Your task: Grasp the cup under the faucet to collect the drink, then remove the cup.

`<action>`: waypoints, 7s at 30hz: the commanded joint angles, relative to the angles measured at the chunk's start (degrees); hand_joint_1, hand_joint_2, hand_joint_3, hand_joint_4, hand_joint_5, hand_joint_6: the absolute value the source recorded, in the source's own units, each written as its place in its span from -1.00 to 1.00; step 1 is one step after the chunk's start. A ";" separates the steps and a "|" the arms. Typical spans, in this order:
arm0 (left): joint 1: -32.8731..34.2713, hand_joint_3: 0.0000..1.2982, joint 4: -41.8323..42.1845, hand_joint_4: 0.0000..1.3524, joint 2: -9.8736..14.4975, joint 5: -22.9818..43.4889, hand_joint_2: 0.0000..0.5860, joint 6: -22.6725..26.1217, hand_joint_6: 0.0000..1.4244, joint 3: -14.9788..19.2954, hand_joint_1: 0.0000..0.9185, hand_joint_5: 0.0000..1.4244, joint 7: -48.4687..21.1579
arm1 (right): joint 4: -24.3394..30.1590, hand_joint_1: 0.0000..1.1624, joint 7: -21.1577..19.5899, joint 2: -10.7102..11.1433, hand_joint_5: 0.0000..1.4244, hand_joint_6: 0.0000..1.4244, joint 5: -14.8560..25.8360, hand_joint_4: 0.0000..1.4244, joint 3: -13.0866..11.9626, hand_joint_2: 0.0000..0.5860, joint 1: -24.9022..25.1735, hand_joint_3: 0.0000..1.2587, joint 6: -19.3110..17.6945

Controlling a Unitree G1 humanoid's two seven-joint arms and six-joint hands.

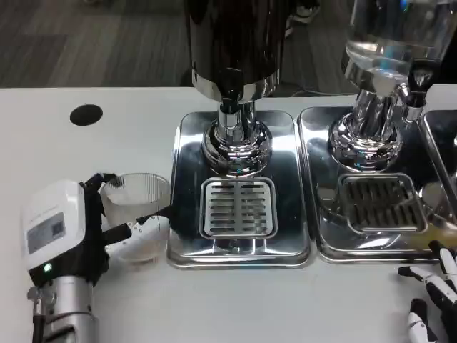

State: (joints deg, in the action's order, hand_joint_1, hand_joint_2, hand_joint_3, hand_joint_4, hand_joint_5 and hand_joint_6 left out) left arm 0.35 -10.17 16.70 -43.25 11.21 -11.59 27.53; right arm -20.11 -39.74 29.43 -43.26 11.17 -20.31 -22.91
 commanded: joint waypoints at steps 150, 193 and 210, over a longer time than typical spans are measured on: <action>5.30 0.09 16.78 -0.02 -0.76 -9.27 -0.69 -10.66 -0.31 -6.71 -1.00 -0.04 -4.79 | 13.65 -0.83 5.61 -0.49 -1.00 -0.89 -3.06 -1.00 -3.68 0.91 -1.67 -0.74 2.07; 4.24 0.09 16.96 -0.02 -0.59 -9.18 -0.71 -12.02 -0.34 -4.88 -1.00 -0.09 -3.93 | 12.68 -0.83 5.65 -0.74 -1.00 -0.89 -2.91 -1.00 -3.01 0.91 -1.26 -0.72 1.84; 4.84 0.04 17.45 -0.10 -1.17 -9.54 -0.72 -11.81 -0.36 -4.59 -1.00 -0.14 -3.77 | 11.34 -0.83 5.19 -1.26 -1.00 -0.89 -2.53 -1.00 -2.58 0.91 -0.73 -0.72 1.55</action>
State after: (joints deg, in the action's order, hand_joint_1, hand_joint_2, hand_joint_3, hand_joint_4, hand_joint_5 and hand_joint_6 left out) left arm 6.14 7.37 15.51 -52.27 -1.04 -16.69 23.51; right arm -8.45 -33.98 28.32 -45.95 8.57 -21.11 -20.95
